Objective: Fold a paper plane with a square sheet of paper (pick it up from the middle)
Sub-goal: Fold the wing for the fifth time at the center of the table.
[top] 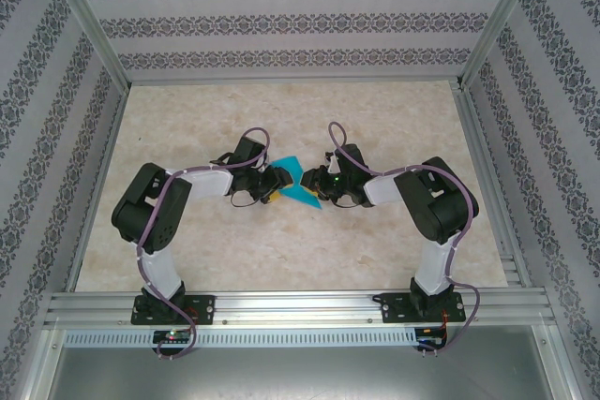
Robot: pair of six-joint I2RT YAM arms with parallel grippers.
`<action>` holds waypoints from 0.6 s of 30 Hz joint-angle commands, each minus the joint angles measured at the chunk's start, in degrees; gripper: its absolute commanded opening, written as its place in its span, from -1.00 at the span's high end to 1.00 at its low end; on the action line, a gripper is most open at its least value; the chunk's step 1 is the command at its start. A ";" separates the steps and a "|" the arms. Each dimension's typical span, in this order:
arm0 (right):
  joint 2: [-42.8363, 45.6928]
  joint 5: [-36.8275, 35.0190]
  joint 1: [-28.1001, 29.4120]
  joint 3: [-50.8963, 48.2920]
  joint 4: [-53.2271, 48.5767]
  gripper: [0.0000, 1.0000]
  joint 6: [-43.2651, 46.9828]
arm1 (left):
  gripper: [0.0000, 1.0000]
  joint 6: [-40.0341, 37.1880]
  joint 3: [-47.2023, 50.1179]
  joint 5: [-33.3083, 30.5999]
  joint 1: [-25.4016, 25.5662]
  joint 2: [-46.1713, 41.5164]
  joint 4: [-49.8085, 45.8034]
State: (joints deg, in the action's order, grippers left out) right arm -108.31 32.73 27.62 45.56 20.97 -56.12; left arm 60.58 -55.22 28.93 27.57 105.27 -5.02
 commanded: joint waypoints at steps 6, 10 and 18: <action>-2.45 -1.83 -0.72 -1.63 -1.90 0.34 0.74 | 0.17 1.80 -1.49 2.27 1.13 1.20 6.37; -1.19 -1.36 -0.81 -0.89 -1.90 0.27 3.59 | 0.31 1.91 -1.21 1.93 1.24 1.28 7.49; -0.02 -2.58 -0.90 1.53 -6.91 0.21 8.22 | 0.35 1.15 0.41 -1.98 1.12 -0.50 5.13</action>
State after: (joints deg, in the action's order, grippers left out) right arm -107.83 33.32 27.59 46.68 18.87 -51.31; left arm 62.04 -55.48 29.21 28.21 106.08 0.32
